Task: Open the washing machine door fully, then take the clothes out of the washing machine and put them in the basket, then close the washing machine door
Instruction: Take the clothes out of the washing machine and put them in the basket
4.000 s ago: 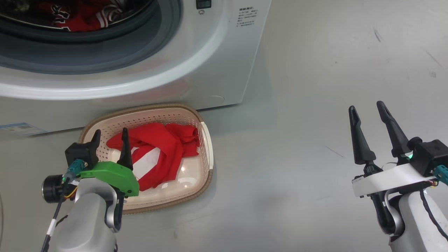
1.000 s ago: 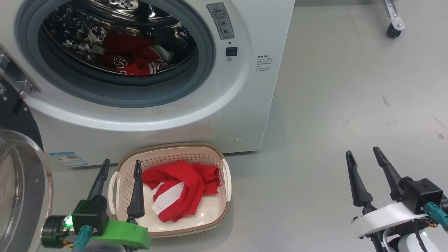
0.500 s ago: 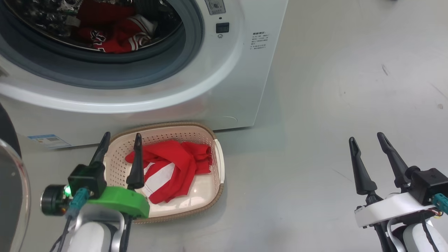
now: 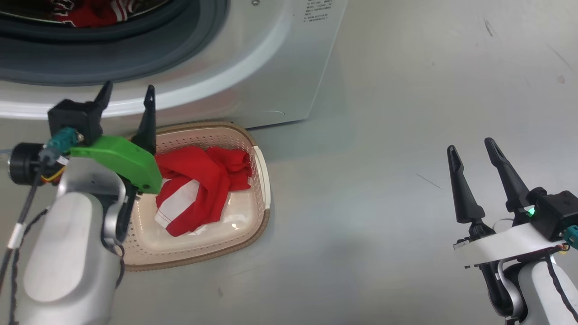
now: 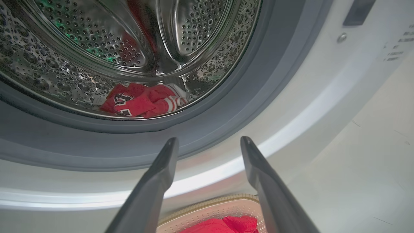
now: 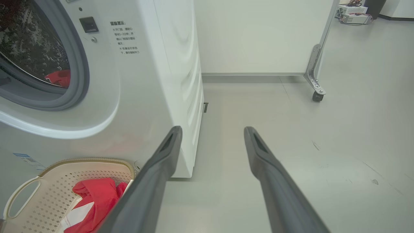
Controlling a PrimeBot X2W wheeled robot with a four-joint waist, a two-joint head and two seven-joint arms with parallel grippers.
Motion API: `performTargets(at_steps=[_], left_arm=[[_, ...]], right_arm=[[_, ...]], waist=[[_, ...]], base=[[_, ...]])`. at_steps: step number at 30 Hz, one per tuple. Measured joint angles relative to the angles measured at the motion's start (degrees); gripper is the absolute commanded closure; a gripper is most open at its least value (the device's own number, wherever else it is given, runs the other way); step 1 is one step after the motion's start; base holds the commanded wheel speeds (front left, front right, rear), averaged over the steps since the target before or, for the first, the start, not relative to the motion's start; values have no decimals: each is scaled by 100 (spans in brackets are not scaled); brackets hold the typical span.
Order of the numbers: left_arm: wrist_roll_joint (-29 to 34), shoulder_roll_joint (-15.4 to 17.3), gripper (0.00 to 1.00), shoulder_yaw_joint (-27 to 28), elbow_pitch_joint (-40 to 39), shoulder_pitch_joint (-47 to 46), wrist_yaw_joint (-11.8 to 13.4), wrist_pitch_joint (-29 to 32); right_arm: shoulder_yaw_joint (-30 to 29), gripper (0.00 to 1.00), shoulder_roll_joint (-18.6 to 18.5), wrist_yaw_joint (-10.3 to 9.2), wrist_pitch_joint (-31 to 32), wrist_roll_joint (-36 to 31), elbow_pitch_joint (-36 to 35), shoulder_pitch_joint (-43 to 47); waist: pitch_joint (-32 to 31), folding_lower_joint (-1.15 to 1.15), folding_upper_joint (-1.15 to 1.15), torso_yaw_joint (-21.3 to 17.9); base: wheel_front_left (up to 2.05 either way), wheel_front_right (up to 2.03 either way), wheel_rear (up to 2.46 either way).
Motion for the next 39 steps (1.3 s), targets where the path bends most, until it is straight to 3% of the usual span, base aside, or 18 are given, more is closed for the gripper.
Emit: performTargets(at_steps=[15, 28, 38, 39], left_arm=[[-35, 960, 0, 504, 656, -1896, -58, 1516], [-43, 1622, 0, 860, 1270, -2746, -36, 2508], [-82, 1689, 0, 1051, 1690, -2867, 278, 2939], [-78, 1691, 20, 1060, 1702, -2878, 279, 2948]], right_arm=[[215, 0, 334, 204, -200, 186, 379, -491], [381, 0, 516, 358, -302, 213, 732, -866], [342, 0, 568, 394, -353, 237, 1007, -954], [342, 0, 569, 399, -355, 237, 1021, -968]], waist=[[697, 0, 0, -614], [1120, 1, 0, -1174], [1337, 1, 0, -1449], [1345, 1, 0, -1455]], base=[[0, 0, 0], [0, 0, 0], [0, 0, 0], [0, 0, 0]])
